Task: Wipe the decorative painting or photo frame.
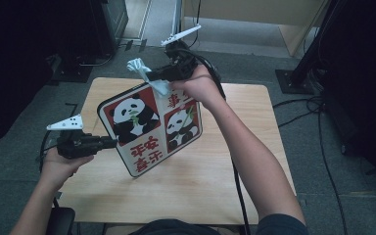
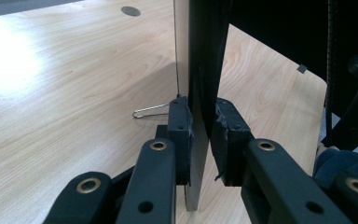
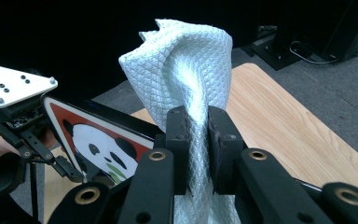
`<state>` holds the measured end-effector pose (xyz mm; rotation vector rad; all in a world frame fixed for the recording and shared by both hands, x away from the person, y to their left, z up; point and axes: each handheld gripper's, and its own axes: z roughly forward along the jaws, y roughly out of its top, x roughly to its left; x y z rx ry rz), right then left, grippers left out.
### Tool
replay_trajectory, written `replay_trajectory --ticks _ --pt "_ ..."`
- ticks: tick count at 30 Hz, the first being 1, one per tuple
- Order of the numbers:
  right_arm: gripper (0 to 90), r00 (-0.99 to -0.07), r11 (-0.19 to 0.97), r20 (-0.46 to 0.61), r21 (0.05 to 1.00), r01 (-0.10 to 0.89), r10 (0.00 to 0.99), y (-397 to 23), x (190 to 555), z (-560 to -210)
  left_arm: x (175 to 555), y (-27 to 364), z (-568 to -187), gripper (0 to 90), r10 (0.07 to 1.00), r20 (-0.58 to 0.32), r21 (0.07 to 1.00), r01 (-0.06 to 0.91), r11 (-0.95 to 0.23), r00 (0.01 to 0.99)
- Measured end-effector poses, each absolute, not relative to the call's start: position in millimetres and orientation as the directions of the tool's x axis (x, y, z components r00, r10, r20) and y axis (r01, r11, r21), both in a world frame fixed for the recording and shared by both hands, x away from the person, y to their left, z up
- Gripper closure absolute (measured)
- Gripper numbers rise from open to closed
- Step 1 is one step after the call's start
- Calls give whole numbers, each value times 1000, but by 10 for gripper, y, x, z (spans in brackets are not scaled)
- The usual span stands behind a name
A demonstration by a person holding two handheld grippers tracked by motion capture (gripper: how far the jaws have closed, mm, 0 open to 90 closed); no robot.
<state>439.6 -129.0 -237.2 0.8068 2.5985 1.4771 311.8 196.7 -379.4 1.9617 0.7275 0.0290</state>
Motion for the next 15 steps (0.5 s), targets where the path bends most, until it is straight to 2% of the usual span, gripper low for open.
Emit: replay_trajectory --ticks 15 --pt "806 -853 382 222 821 425 473 -1441 4451 -2395 3118 1979 -3799 786 502 -278 820 475 -320 819"
